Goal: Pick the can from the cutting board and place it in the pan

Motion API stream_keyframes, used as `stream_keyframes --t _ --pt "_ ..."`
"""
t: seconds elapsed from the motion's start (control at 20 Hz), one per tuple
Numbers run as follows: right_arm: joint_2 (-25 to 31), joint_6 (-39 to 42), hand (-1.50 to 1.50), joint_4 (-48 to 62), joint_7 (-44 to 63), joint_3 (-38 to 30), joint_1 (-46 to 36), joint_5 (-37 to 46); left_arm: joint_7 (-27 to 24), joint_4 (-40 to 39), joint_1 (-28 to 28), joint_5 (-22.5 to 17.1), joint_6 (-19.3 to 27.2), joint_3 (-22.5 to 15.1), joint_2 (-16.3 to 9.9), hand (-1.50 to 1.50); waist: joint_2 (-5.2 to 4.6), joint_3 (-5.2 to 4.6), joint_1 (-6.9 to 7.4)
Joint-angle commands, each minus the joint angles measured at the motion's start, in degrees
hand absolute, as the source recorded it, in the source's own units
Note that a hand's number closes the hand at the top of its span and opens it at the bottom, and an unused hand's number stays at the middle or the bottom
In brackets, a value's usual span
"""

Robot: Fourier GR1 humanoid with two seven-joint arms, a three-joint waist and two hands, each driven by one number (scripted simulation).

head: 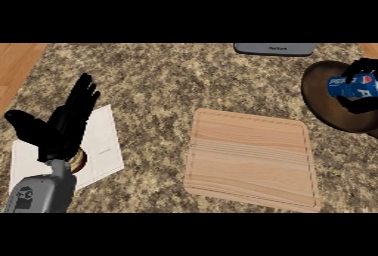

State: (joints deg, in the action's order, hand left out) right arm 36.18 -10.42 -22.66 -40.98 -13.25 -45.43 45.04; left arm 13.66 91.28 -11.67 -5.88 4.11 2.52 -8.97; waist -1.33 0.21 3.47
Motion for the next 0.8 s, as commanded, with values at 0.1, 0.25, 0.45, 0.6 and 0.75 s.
stream_keyframes --t 0.1,0.25,0.45,0.6,0.75 --pt "-1.29 0.40 -1.50 10.80 7.37 -1.35 -2.73 0.76 1.52 0.14 -1.27 -1.27 -0.66 0.74 -0.41 0.00 -0.44 0.07 0.99" --pt "0.25 3.84 -1.50 13.22 4.61 -1.23 -3.01 0.92 -1.39 -0.50 0.12 -0.28 -0.92 -0.77 0.89 0.00 -0.77 0.12 1.24" --pt "0.71 5.17 -1.50 14.16 -0.29 -3.56 -2.84 -1.38 -0.93 -1.65 -1.91 -0.08 -0.11 0.39 0.47 0.00 -0.83 0.20 0.78" --pt "0.55 9.14 -1.50 14.59 -3.68 -8.00 -3.66 -6.23 -0.37 -0.83 -0.61 -1.19 -1.59 1.13 -0.79 0.00 -0.39 0.18 0.50" --pt "4.36 15.75 -1.50 15.82 -7.25 -12.52 -2.71 -10.91 0.71 -0.06 -0.58 -0.69 -0.45 0.93 -0.33 0.00 -0.31 0.24 -0.21"
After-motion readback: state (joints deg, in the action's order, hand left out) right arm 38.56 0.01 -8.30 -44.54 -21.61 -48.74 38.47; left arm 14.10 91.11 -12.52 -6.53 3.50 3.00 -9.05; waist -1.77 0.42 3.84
